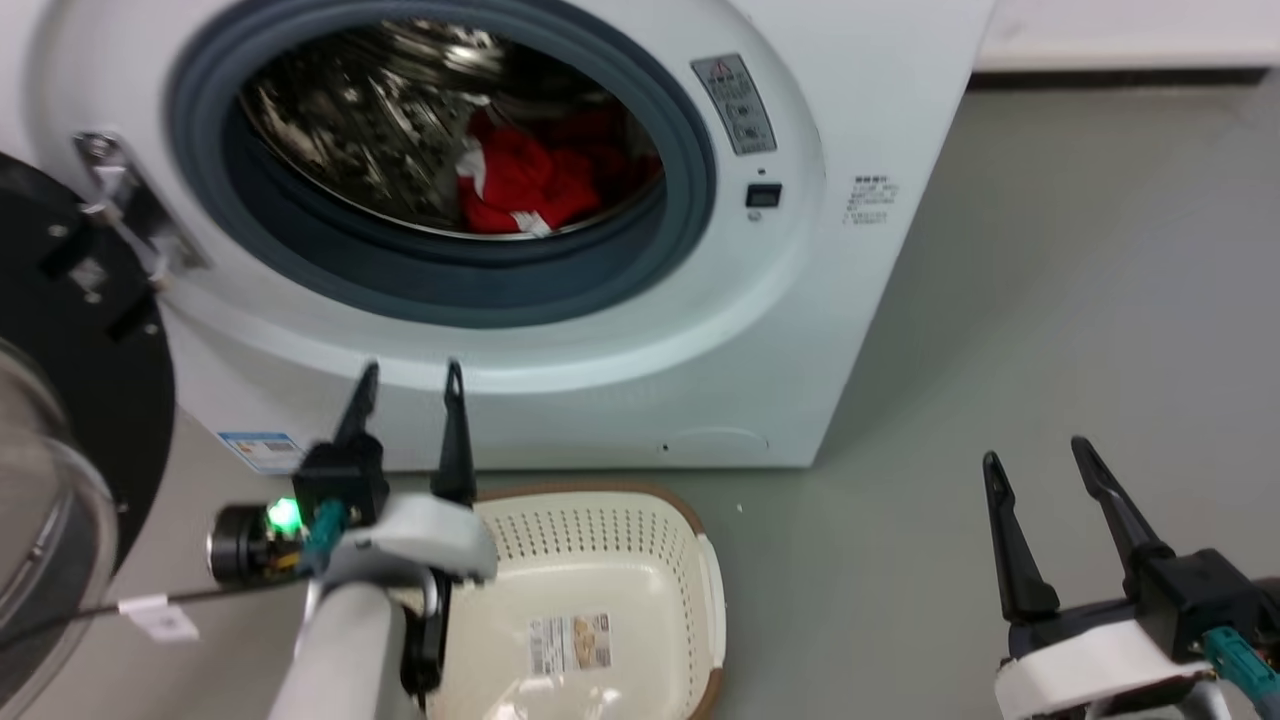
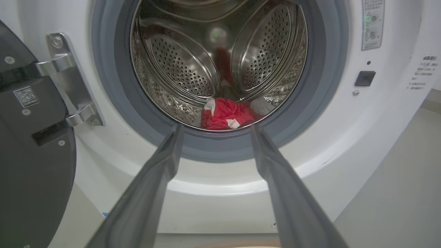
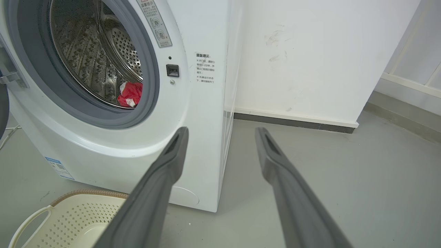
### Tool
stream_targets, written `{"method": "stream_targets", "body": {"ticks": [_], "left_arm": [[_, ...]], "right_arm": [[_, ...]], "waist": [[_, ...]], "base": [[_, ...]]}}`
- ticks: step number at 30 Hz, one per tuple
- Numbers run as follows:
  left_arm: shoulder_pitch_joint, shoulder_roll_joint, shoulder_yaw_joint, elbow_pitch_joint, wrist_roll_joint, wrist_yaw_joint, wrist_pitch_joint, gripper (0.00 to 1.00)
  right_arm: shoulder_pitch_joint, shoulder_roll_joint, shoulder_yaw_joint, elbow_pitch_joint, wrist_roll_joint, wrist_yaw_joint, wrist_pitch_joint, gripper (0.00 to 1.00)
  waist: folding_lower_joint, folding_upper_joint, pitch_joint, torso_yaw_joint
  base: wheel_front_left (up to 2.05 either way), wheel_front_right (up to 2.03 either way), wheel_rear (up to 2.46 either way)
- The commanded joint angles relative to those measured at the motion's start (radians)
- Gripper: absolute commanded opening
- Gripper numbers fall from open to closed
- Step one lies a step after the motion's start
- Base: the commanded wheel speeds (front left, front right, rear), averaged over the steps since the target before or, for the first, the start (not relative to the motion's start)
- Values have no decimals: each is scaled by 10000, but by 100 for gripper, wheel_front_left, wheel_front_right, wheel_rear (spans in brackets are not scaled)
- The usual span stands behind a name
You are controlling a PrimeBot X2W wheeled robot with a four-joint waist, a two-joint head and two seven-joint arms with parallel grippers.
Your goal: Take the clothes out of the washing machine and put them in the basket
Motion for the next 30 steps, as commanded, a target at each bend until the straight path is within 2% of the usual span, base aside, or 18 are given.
{"method": "stream_targets", "body": {"ticks": [1, 11, 20, 30], "left_arm": [[-550, 24, 128, 166, -15, 53, -27, 100], [-3644, 735, 653, 2042, 58, -20, -27, 100], [-6461, 1933, 811, 4338, 137, -263, 301, 100], [-9268, 3326, 682, 5923, 301, -706, 1535, 100]], "right_arm": [[-303, 21, 45, -77, -99, -7, 7, 100], [-1332, 21, 494, -91, 110, -7, -249, 100], [-2162, 24, 1028, 347, 475, -7, -725, 100], [-2772, 26, 1523, 1074, 988, -7, -1192, 100]], "waist": [[-1, -1, 791, -413], [-1, -1, 2895, -1406], [-1, -1, 4302, -2184], [-1, -1, 5179, -2970]], "base": [[0, 0, 0], [0, 0, 0], [0, 0, 0], [0, 0, 0]]}}
